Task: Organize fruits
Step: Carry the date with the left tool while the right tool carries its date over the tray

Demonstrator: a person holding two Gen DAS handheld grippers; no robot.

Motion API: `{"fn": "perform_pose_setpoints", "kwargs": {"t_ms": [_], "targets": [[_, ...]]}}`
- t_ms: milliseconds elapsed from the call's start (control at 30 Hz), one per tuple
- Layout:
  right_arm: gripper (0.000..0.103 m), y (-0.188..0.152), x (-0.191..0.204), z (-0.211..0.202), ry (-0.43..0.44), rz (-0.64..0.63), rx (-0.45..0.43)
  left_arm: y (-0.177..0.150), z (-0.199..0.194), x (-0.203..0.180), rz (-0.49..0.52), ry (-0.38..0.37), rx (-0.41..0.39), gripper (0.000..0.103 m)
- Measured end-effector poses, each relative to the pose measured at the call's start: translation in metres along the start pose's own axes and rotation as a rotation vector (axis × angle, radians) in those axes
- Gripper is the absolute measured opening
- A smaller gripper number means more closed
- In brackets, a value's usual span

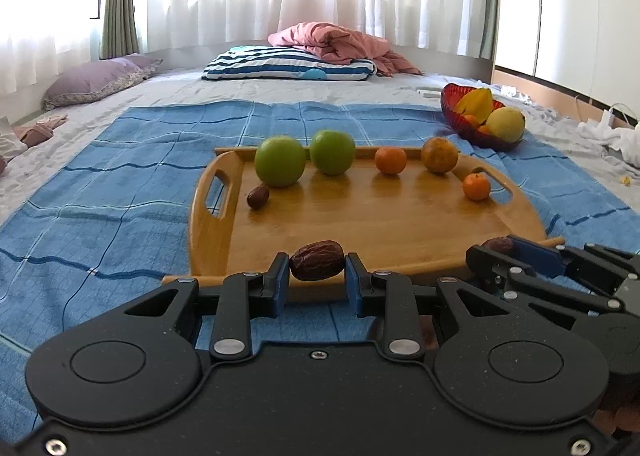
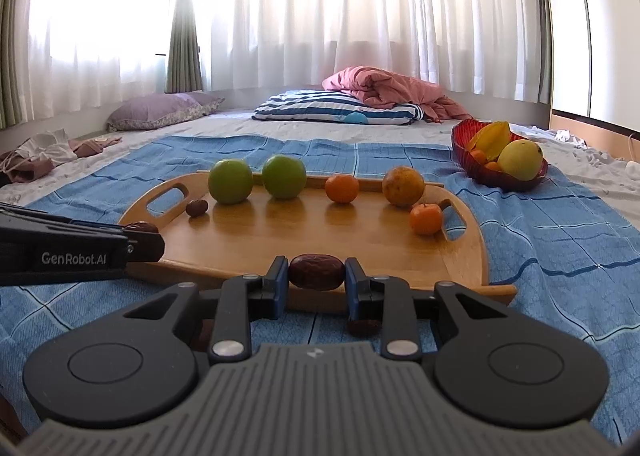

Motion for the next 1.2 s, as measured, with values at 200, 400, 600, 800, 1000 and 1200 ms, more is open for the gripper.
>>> {"fn": "perform_pose_setpoints", "kwargs": {"t_ms": [200,400,600,800,1000,1200], "targets": [[0.034,0.007,-0.006,0.004,-0.009,0.017,-0.008,0.011,0.010,-0.003,-0.019,-0.037,0.013,0.028],[0.034,0.015,-0.015,0.013,-0.021,0.038,-0.006,0.022,0.023,-0.007,-0.029,-0.066,0.028,0.028],[0.034,0.026,-0.024,0.025,-0.032,0.047,-0.001,0.032,0.036,-0.011,-0.023,-0.073,0.033,0.028],[0.034,0.039,-0.037,0.041,-0.035,0.077,0.013,0.047,0.053,-0.013,-0.030,-0.078,0.036,0.028],[0.034,0.049,-0.052,0.060,-0.032,0.117,0.047,0.060,0.075,-0.012,-0.033,-0.084,0.058,0.028],[0.034,0.057,-0.071,0.085,-0.030,0.164,0.102,0.067,0.102,-0.010,-0.032,-0.078,0.103,0.028]]}}
Point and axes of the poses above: each gripper's, at about its wrist camera, not at the fingertips, and z roughly the way its jaws point, x to its left, y to its top, the point moved 4 cm from there along z, roughly the way its jaws point, and after that the axes turned 9 degrees about y, right-handed, at the moved point
